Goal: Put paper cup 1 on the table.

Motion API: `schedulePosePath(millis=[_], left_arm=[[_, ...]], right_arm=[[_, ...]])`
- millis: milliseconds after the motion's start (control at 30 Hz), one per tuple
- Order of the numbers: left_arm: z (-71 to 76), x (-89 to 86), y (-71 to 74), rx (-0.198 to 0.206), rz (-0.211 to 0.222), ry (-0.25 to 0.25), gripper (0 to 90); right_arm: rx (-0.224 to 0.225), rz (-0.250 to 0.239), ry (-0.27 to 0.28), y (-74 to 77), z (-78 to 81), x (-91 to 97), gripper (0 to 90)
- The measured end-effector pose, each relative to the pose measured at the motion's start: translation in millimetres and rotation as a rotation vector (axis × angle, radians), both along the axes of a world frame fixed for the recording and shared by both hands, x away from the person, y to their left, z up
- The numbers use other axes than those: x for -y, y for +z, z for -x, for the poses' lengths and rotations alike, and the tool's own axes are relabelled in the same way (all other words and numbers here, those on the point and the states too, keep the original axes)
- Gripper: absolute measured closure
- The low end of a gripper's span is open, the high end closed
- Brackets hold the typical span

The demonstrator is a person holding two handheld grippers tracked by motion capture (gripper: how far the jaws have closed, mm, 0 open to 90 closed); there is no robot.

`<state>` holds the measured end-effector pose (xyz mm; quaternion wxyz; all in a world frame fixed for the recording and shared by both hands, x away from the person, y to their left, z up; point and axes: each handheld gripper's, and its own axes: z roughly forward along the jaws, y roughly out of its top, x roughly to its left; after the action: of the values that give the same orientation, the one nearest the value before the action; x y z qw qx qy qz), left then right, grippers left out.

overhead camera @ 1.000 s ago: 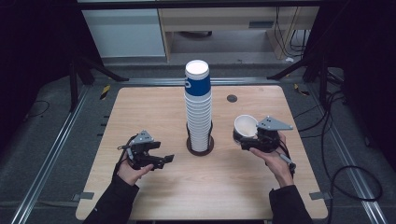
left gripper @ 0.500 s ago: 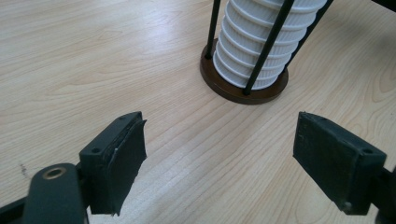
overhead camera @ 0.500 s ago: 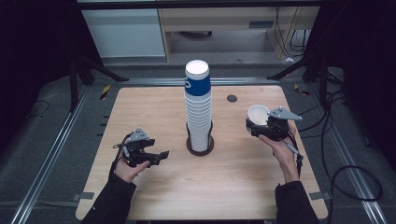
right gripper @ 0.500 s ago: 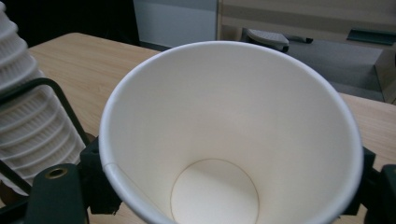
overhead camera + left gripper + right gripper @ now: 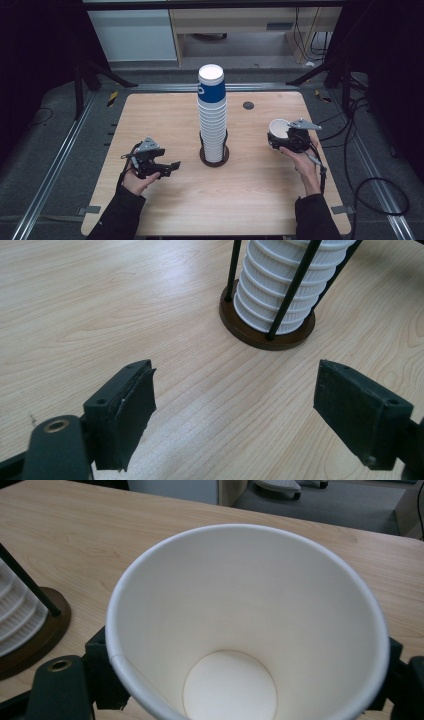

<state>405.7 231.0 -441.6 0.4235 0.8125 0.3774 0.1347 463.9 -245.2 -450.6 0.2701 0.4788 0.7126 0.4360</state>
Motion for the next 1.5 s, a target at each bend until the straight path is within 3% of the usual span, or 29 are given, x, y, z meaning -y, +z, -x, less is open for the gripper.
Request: schedulePosePath(millis=[533,700,867,967,1300,1500], left_arm=[[0.4,0.4,0.0,0.003,-0.004,0.001,15.9],[0.3,0.7,-0.5,0.002,-0.008,-0.001,15.8],[0.3,0.7,-0.9,0.001,-0.009,-0.002,15.8],[0.3,0.3,-0.7,0.0,-0.008,-0.002,15.8],[1.2,0.1,0.6,0.006,-0.006,-0.002,15.7],[1.3,0.4,0.1,0.005,-0.01,-0.005,15.7]], right_arm=[[-0.065,0.009,-0.012,-25.7,-4.5,2.6,18.9],[-0.068,0.019,-0.008,-29.0,-5.8,3.1,18.6],[-0.068,0.02,-0.007,-29.0,-5.9,2.8,15.2],[-0.083,0.007,0.006,-28.3,-5.5,3.7,8.6],[-0.034,-0.023,0.004,-15.1,0.5,6.2,6.4],[-0.01,-0.013,-0.014,-6.6,5.0,10.8,6.7]])
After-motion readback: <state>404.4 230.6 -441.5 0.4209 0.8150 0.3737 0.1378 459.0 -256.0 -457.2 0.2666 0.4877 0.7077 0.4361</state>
